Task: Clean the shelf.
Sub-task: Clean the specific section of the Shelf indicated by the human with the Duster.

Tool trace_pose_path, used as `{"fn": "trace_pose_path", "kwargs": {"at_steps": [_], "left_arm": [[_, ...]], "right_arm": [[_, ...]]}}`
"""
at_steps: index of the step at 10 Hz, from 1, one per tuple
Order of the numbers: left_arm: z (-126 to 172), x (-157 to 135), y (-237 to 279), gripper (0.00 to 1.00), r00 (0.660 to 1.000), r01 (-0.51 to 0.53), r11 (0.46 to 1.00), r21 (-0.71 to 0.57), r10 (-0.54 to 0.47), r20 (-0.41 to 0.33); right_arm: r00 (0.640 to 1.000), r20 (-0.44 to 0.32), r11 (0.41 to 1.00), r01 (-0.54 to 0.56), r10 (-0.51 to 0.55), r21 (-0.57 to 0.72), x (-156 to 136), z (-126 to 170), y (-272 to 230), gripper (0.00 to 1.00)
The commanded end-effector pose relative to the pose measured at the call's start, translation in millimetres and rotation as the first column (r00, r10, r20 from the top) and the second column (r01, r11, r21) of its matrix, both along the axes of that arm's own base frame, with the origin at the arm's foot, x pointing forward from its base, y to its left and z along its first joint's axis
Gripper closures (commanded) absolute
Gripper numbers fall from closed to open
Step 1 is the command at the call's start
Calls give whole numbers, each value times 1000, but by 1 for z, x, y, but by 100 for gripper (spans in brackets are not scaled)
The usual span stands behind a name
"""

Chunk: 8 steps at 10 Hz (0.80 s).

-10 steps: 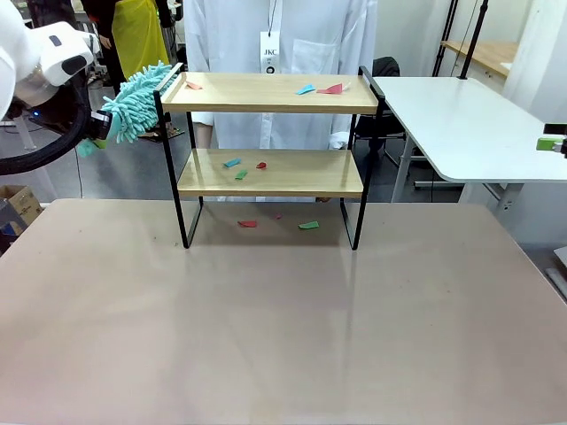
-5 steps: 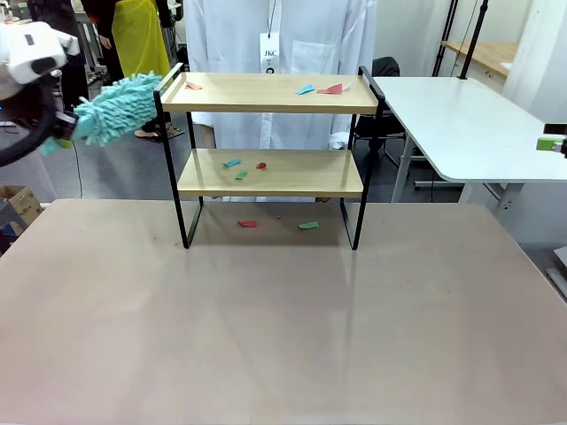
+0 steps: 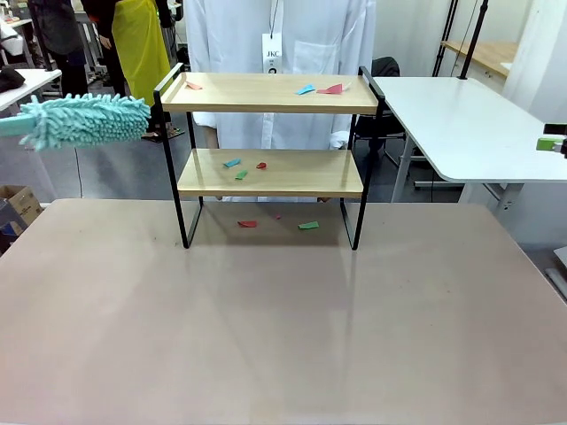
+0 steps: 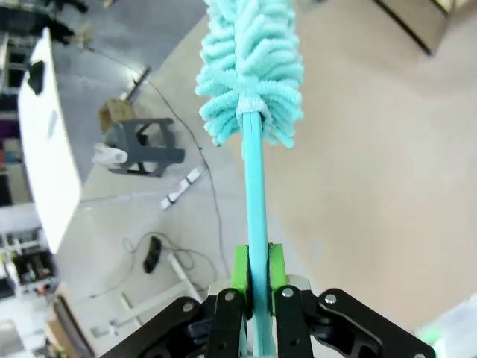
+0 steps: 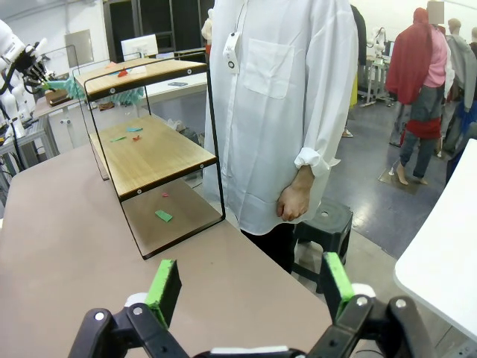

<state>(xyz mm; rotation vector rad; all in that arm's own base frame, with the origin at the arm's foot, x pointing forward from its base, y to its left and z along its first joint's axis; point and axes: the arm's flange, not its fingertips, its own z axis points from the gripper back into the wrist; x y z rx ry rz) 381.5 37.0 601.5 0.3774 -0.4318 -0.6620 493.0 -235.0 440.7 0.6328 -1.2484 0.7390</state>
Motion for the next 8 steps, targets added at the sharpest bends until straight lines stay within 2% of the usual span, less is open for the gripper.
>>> {"fn": "trace_pose_path", "kwargs": {"at_steps": [1,2,3,4,6,7,8], "left_arm": [[16,-22,10,87,979,197,965,173,-187,-77],[23,-35,10,87,947,313,925,214,-286,-150],[30,-50,8,87,898,429,866,258,-377,-226],[38,-65,3,87,808,565,798,211,-484,-336],[41,-84,-11,87,723,659,728,188,-545,-424],[41,-95,-22,87,669,716,679,163,-601,-437],[36,-102,-33,87,658,731,657,182,-609,-442]], "right_arm": [[1000,4,1000,0,0,-3,0,4,2,0],[1000,4,1000,0,0,-3,0,4,2,0],[1000,4,1000,0,0,-3,0,4,2,0],[1000,4,1000,0,0,-3,0,4,2,0],[1000,4,1000,0,0,-3,0,4,2,0],[1000,4,1000,0,0,-3,0,4,2,0],[1000,4,1000,0,0,-3,0,4,2,0]]}}
